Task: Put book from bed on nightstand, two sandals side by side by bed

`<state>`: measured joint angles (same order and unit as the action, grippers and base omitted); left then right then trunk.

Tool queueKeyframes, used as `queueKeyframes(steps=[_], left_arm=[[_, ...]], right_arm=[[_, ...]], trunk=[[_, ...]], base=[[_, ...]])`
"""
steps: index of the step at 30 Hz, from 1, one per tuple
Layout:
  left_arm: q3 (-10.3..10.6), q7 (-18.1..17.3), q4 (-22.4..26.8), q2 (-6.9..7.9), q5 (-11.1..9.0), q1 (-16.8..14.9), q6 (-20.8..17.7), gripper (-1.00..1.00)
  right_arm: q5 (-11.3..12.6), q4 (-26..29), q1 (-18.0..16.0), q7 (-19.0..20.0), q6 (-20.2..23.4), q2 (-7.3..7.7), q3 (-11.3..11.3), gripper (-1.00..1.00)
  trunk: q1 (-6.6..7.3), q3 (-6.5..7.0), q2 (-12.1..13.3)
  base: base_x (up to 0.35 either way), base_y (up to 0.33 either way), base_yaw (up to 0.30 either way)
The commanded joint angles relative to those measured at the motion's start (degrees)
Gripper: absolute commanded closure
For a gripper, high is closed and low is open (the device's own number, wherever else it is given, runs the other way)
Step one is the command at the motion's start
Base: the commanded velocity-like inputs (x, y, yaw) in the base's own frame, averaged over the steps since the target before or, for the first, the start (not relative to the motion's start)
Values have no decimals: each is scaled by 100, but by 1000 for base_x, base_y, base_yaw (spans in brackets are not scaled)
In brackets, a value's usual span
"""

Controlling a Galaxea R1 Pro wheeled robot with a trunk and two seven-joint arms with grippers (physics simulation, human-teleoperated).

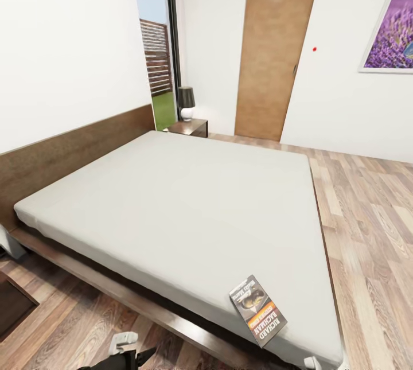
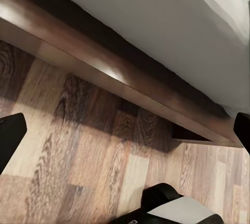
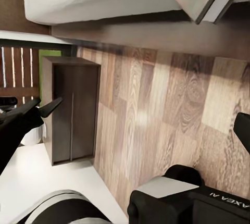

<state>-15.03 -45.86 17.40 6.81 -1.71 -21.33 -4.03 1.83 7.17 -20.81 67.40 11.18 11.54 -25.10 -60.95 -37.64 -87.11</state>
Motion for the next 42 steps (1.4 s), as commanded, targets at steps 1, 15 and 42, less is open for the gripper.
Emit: queueKeyframes(steps=[1, 15, 42], left_arm=[[-25, -28, 0, 1, -19, -3, -44, -100], [-31, -5, 17, 5, -30, -3, -46, -100], [-208, -2, 18, 5, -31, -3, -46, -100]], right_arm=[[19, 6, -4, 15, 63, -27, -5, -100], [20, 588, -17, -585, 94, -528, -10, -100], [410, 672, -11, -547, 143, -541, -29, -100]], trunk=[[0, -14, -3], [0, -134, -3], [0, -145, -3]], base=[[0, 0, 0], [0, 0, 0], [0, 0, 0]])
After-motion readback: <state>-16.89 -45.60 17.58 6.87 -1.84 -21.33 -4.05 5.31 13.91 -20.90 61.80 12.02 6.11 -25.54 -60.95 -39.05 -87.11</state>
